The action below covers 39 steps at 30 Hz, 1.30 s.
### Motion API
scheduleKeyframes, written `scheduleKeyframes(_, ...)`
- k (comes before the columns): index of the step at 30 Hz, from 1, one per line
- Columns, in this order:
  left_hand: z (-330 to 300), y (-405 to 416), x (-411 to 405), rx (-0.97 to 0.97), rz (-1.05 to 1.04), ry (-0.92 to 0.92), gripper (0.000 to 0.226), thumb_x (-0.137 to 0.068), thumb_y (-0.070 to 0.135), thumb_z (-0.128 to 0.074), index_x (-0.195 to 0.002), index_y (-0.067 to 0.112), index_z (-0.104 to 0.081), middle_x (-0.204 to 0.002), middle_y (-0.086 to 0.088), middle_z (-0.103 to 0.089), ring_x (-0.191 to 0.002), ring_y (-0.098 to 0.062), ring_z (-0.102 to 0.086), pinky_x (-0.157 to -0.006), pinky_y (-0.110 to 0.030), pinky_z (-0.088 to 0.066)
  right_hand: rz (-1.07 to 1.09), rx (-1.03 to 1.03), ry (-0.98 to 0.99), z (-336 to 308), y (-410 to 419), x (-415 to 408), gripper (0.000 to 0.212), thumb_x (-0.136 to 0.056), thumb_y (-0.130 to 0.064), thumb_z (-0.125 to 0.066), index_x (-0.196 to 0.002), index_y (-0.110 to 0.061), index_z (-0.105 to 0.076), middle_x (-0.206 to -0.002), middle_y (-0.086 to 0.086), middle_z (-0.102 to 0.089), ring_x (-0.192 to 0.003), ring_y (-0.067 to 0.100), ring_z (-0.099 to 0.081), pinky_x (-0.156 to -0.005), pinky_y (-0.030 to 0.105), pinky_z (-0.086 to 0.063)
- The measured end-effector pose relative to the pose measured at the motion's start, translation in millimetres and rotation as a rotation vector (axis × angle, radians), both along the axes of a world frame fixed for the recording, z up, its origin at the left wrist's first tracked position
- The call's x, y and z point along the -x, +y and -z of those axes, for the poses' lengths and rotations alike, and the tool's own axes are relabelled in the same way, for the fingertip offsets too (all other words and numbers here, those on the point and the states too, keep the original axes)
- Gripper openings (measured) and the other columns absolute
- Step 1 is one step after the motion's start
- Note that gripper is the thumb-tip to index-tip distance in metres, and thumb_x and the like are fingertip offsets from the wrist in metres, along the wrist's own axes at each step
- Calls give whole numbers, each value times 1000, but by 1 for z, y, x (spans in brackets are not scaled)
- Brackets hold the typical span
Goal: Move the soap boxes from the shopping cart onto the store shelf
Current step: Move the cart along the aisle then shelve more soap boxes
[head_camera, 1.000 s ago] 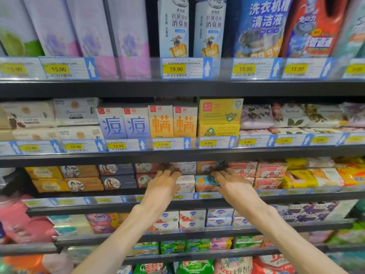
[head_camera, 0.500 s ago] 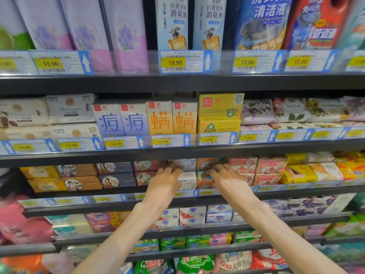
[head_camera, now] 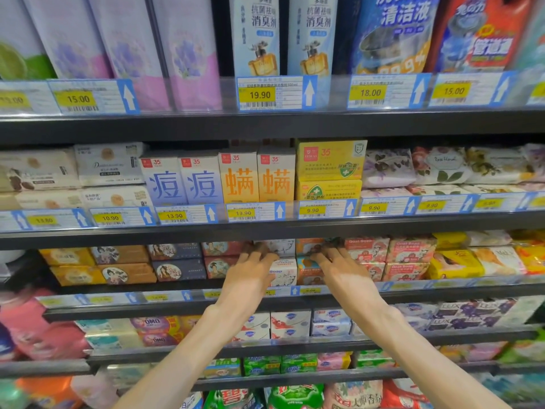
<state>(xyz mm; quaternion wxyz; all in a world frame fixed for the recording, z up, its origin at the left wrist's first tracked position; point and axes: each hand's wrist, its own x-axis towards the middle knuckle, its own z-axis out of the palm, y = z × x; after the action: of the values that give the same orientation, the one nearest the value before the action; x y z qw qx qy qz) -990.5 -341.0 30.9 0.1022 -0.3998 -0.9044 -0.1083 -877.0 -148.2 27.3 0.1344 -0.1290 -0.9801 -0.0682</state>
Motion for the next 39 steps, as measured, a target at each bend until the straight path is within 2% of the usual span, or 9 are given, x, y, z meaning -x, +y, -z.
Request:
scheduleKeyframes(6, 5, -8, -8, -74, 10, 105, 39, -90, 32, -67, -127, 23, -60, -114, -2, -63, -102, -26, -60, -68, -36, -56, -98, 58, 129, -1, 2, -11, 56, -67, -5, -83, -118, -19, -65, -110, 3, -63, -101, 24, -60, -61, 34, -58)
scheduleKeyframes(10, 5, -25, -27, -184, -27, 139, 34, -95, 34, -58, -127, 25, -57, -119, 4, -56, -111, -19, -52, -88, -34, -51, -231, 133, 222, -10, -12, -21, 26, -85, -19, -72, -109, -25, -65, -105, -3, -62, -97, 20, -59, -47, 36, -56)
scheduleKeyframes(12, 7, -41, -39, -216, -69, 154, 29, -96, 34, -56, -124, 26, -56, -117, 6, -54, -110, -19, -51, -94, -34, -45, -336, 156, 201, -11, -23, -18, 20, -92, -23, -61, -111, -26, -64, -110, -6, -62, -99, 18, -60, -51, 36, -56)
scheduleKeyframes(15, 16, -76, -63, -235, -171, 159, 32, -97, 35, -54, -126, 24, -57, -123, 5, -55, -123, -19, -49, -103, -38, -40, -519, 167, 132, -7, -45, -6, 24, -97, -27, -47, -115, -25, -62, -115, -8, -63, -102, 17, -62, -58, 37, -57)
scheduleKeyframes(20, 28, -164, -121, -211, -464, 174, 38, -94, 38, -55, -129, 22, -57, -130, 4, -55, -128, -19, -46, -107, -38, -35, -818, 260, 54, 4, -109, 14, 29, -95, -32, -57, -122, -24, -60, -116, -6, -65, -103, 19, -64, -74, 38, -57)
scheduleKeyframes(23, 33, -225, -165, -163, -637, 142, 44, -90, 40, -53, -129, 19, -57, -130, -2, -56, -126, -26, -49, -103, -45, -41, -978, 246, 27, 13, -166, 18, 32, -93, -35, -58, -122, -23, -62, -116, -2, -66, -103, 23, -66, -78, 38, -57)
scheduleKeyframes(30, 43, -376, -279, -8, -1122, 73, 60, -89, 58, -40, -138, 25, -49, -141, -2, -50, -136, -28, -40, -110, -48, -33, -1353, 182, -31, 2, -346, -8, 44, -84, -44, -52, -111, -13, -69, -105, 6, -70, -86, 29, -70, -62, 37, -59)
scheduleKeyframes(34, 41, -453, -336, -15, -1236, 101, 62, -90, 60, -37, -139, 24, -49, -143, -4, -50, -137, -30, -41, -109, -51, -36, -1481, 136, -66, -1, -446, -33, 52, -83, -50, -51, -118, -15, -64, -112, 9, -67, -97, 31, -66, -76, 40, -58)
scheduleKeyframes(39, 29, -546, -400, -3, -1329, 139, 64, -92, 61, -32, -142, 25, -45, -147, -6, -47, -139, -30, -38, -112, -51, -32, -1591, 104, -60, -6, -569, -69, 60, -83, -51, -54, -128, -13, -59, -118, 13, -64, -104, 34, -64, -80, 43, -58)
